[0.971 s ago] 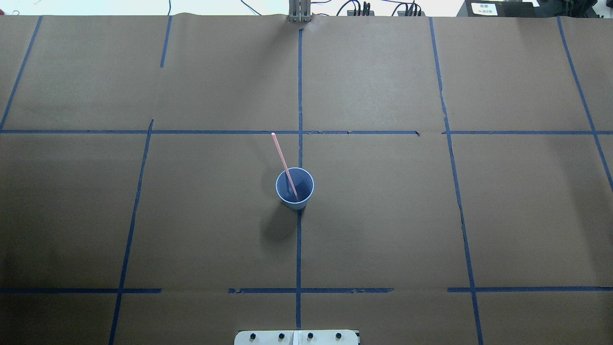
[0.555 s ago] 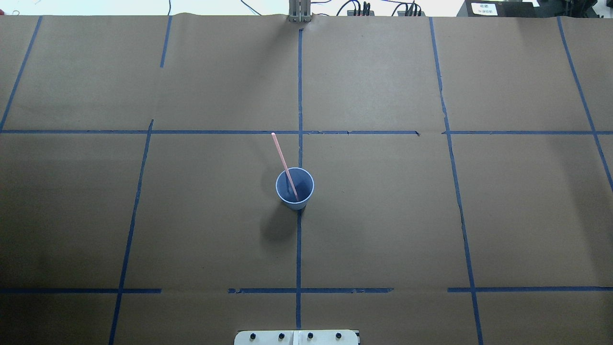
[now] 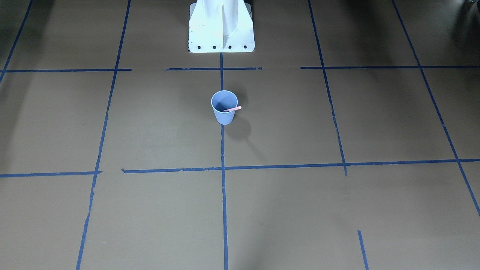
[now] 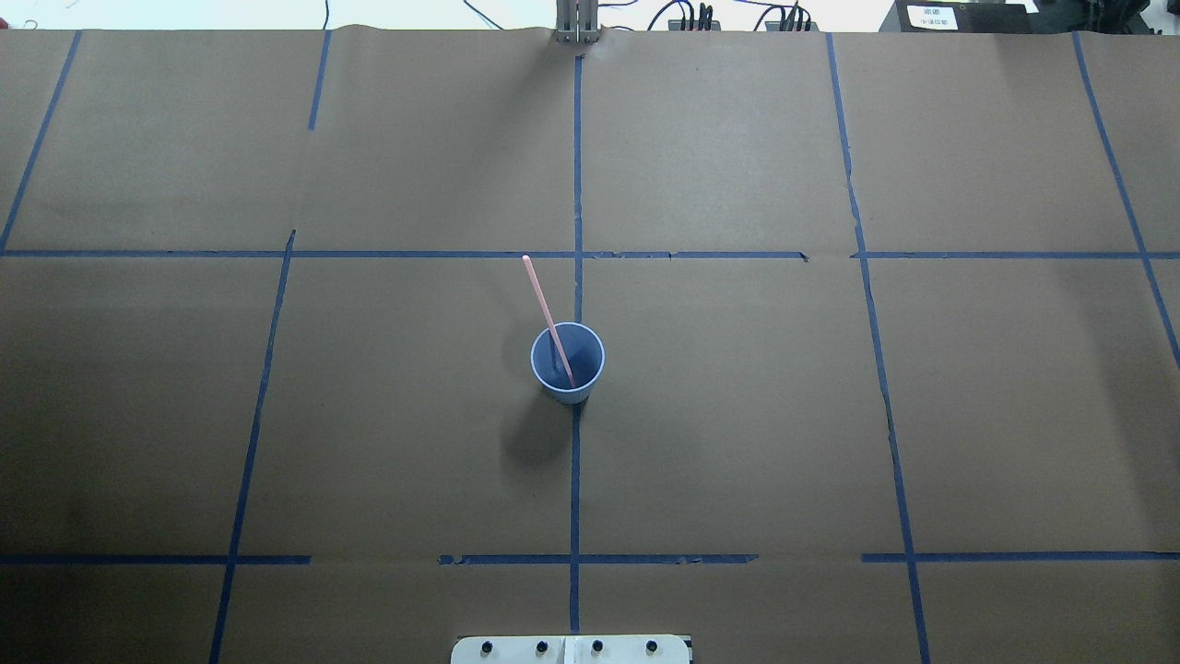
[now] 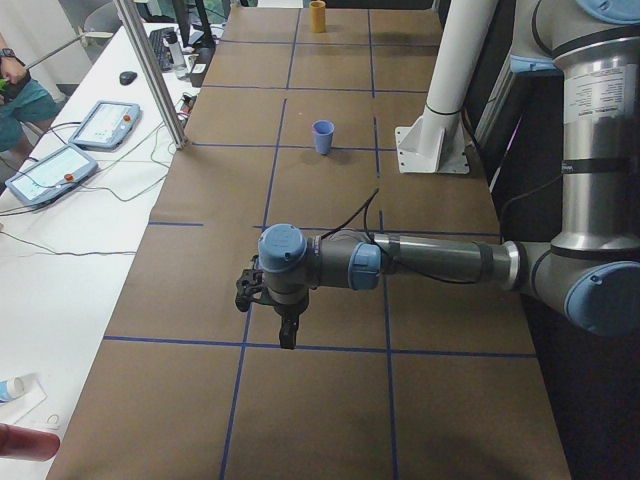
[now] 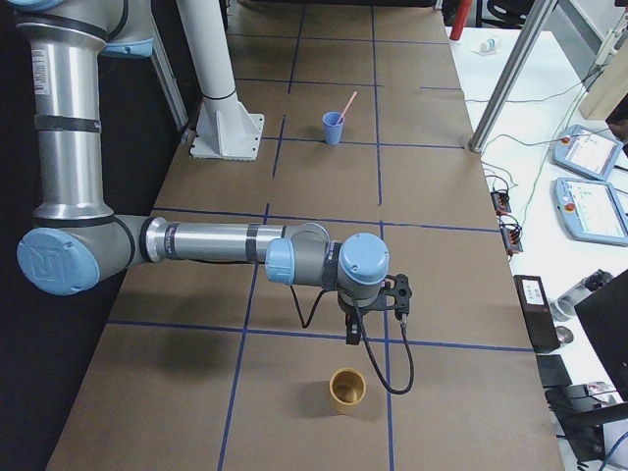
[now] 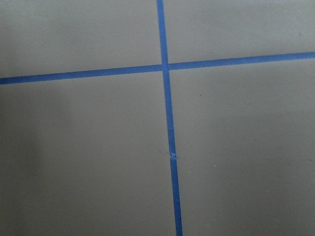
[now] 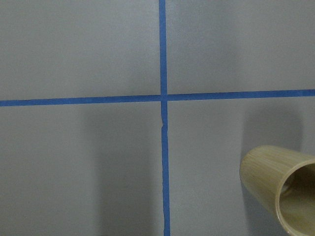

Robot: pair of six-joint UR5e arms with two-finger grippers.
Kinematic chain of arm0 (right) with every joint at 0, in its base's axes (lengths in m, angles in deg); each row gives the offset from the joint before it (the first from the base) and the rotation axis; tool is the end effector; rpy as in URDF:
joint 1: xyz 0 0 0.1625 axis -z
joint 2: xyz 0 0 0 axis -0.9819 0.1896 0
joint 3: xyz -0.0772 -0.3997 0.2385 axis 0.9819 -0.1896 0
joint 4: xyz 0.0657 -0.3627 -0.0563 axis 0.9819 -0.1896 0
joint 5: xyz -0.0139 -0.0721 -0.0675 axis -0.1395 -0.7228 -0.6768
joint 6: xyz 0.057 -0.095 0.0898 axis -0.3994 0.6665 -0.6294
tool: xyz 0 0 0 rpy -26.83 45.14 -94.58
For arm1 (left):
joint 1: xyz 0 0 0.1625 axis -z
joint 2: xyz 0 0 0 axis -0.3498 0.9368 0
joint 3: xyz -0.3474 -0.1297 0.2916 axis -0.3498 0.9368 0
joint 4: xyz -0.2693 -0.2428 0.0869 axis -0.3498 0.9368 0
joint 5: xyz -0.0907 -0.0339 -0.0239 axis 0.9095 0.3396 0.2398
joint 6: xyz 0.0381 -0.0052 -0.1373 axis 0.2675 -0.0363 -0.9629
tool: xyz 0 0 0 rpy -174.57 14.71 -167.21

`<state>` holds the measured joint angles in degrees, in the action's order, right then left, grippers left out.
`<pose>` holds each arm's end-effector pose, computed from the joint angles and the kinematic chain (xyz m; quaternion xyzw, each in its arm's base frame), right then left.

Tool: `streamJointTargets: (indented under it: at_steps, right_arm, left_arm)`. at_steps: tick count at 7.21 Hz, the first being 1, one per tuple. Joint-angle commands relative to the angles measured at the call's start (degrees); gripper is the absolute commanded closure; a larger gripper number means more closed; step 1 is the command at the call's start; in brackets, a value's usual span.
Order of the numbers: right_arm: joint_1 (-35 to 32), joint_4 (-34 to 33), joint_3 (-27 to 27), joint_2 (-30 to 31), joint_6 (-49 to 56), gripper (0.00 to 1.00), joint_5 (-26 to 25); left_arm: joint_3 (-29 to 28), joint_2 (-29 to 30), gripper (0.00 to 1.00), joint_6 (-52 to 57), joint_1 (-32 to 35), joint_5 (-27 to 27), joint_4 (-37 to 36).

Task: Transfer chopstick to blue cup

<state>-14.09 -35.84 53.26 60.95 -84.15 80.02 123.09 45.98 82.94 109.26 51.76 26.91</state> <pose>0.0500 -0.4333 0.7200 0.0062 -0.4130 0.0236 0.9104 -0.0249 -0.4036 0.7085 0.0144 0.3781 0.0203 0.9254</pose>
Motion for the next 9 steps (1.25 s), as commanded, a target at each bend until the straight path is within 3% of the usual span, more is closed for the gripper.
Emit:
streamJointTargets:
  at_steps: [1, 9]
  right_arm:
    - [0.00, 0.00, -0.13, -0.09, 0.08, 0.00, 0.00]
    - [-0.09, 0.00, -0.13, 0.00, 0.08, 0.00, -0.36]
  left_arm:
    - [-0.12, 0.38, 0.00, 1.33, 1.21, -0.31, -1.91]
    - [-1.36, 0.91, 0.00, 3.53, 2.18, -0.31, -2.00]
